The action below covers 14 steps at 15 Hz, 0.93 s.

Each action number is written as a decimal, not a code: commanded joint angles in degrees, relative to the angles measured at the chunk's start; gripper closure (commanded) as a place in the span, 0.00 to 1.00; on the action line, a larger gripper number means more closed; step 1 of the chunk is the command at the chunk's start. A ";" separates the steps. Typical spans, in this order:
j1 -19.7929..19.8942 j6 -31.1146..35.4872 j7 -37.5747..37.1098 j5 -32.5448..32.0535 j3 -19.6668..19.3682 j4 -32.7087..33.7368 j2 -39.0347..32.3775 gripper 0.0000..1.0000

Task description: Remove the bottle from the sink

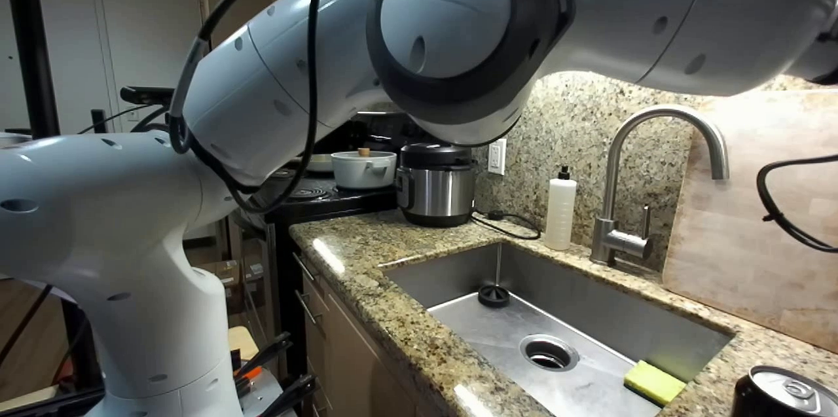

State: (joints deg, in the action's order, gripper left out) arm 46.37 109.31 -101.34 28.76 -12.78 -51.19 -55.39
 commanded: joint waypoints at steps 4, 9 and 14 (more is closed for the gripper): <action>-7.77 13.59 0.68 -0.95 -5.57 -20.67 9.55 0.00; -9.21 14.74 -0.01 -0.03 -6.40 -19.46 8.49 0.00; -8.46 14.97 -0.70 -1.39 -5.06 -20.57 9.45 0.00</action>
State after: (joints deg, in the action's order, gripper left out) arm 36.78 124.25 -101.35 28.73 -19.44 -72.29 -45.90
